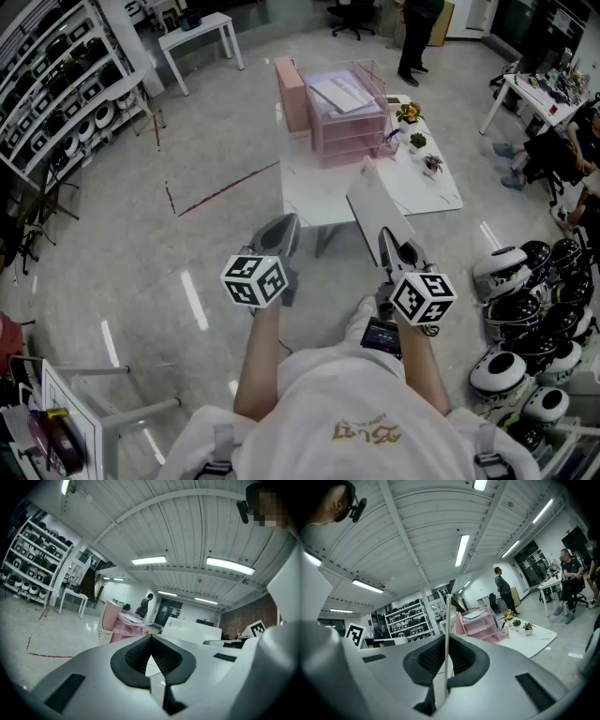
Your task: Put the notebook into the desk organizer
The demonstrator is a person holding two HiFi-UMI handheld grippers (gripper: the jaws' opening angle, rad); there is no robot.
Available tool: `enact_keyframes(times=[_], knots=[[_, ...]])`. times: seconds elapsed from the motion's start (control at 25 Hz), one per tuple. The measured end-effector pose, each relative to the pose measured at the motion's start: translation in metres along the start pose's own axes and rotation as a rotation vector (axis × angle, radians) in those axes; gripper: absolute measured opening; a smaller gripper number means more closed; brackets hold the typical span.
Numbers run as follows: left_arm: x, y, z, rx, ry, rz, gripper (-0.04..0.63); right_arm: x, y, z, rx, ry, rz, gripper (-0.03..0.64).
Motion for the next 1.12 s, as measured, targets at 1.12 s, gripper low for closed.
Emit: enact_keyframes(times=[1.12], knots=[[-0.032, 0.067, 0.021, -0.002, 0.015, -0.05, 0.017, 0.02, 0.063, 0.037, 0.052, -0.074, -0.019, 0.017]])
Point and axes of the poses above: the fingertips, and each gripper's own axes: y forward along the fingers, x to its right, z out of its top, the point moved 7 cm from there along -y, backward along the fingers, and after that the axes turned 1 degree about -x, right-handed, at the moved point
